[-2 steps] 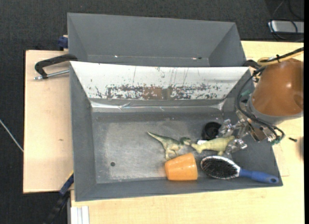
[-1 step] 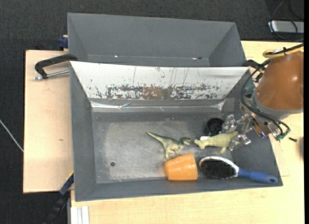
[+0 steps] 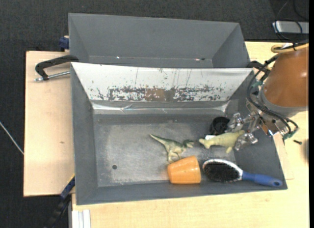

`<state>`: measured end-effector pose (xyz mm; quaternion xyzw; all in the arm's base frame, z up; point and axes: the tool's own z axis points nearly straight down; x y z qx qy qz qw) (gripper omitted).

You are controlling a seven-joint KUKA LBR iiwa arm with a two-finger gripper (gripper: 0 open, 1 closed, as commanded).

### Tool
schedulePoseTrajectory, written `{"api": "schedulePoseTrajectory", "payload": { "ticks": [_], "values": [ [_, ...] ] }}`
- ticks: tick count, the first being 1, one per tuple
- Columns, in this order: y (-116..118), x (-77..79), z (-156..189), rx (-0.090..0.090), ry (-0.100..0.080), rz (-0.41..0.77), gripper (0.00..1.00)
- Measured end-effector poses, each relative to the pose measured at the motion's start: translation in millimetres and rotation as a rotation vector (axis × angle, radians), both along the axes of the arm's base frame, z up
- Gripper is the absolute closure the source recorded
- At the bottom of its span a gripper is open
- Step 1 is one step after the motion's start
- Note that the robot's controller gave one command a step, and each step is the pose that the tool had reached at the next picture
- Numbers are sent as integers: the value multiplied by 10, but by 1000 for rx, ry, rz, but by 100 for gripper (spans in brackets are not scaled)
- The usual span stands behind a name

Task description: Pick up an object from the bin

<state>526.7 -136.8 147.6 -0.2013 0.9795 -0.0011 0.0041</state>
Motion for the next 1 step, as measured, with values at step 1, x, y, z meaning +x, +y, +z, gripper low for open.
{"api": "schedulePoseTrajectory", "payload": {
  "ticks": [1],
  "values": [
    [5, 19, 181, 0, 0, -1, 100]
  ]
}}
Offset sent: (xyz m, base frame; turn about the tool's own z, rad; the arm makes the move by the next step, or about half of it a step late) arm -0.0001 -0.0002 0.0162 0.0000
